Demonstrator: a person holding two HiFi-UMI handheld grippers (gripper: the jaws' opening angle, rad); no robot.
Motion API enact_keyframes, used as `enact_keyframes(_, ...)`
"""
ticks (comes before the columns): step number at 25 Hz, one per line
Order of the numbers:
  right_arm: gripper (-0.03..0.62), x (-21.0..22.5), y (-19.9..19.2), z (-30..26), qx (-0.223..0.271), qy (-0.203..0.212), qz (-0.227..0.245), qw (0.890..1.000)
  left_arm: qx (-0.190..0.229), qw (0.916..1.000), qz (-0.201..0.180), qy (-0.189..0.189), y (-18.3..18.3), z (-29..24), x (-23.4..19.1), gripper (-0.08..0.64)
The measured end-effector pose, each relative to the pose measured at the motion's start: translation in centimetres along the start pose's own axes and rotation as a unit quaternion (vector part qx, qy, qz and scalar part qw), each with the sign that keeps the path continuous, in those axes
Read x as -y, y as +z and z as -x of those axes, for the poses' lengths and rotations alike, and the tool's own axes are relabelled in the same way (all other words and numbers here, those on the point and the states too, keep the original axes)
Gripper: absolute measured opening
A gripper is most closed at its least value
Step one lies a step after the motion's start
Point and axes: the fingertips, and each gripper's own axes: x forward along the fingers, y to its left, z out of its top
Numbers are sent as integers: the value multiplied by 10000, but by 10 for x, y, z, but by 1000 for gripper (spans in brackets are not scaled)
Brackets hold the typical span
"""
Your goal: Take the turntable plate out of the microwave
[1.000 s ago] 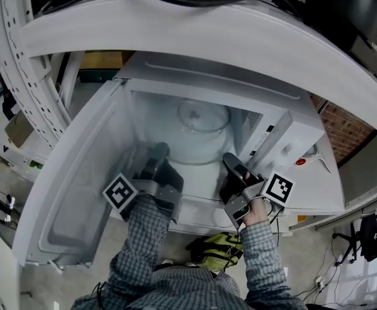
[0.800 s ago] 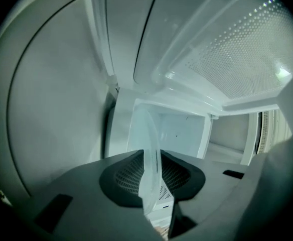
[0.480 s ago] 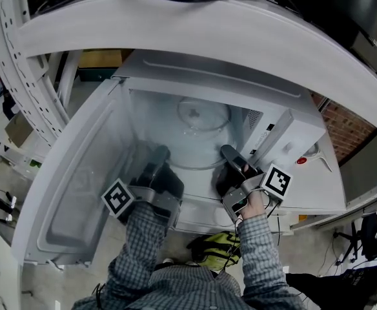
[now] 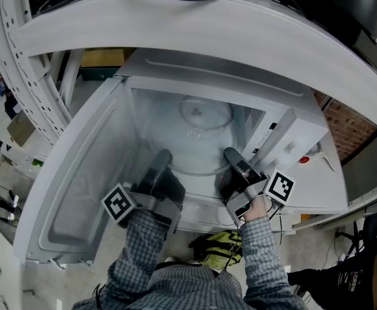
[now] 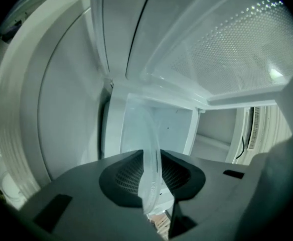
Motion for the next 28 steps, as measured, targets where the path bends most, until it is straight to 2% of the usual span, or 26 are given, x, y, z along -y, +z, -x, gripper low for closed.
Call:
enact_keyframes(16,98,-29,-26,25,27,225,279,9994,-137,9996,-80,-251,-13,27,27,91)
enact_keyframes(28,101,-55,-45,52,183,224,564,9980,-287,9988,-33,-402,-26,50,47,89)
